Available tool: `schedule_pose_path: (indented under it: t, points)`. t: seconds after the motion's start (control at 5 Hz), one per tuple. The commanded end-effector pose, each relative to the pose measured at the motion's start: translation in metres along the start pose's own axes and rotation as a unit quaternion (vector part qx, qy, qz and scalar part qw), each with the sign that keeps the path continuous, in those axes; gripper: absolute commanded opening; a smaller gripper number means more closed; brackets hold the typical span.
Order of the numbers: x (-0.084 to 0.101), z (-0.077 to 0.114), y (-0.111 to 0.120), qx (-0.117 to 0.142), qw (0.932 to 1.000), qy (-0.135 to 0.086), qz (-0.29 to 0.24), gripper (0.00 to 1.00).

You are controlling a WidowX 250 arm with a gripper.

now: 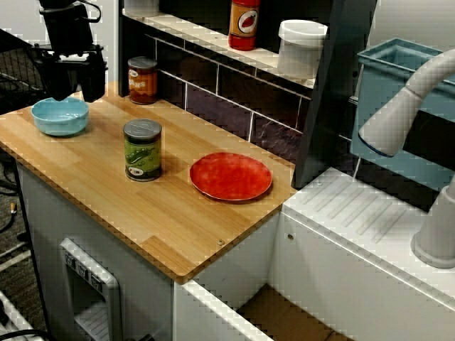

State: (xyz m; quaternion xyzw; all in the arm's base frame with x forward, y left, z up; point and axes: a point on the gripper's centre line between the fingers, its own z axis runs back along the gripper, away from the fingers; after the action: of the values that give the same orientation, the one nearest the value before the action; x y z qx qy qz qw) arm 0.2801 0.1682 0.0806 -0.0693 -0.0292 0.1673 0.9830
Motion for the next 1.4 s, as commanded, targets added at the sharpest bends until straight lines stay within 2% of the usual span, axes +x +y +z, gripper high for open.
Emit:
schedule_pose_path:
  t: [0.0, 0.2, 0.6, 1.0, 1.2]
  points:
    - [0.005, 0.002, 0.023, 0.025, 0.9987, -0.021, -0.040, 1.00]
    - [0.004, -0.002, 0.024, 0.025, 0.9989, -0.022, -0.034, 1.00]
    - [0.003, -0.022, 0.022, 0.047, 0.9982, -0.027, -0.027, 1.00]
    - [0.003, -0.033, 0.022, 0.055, 0.9979, -0.027, -0.021, 1.00]
    - [0.004, -0.033, 0.021, 0.050, 0.9982, -0.021, -0.023, 0.00]
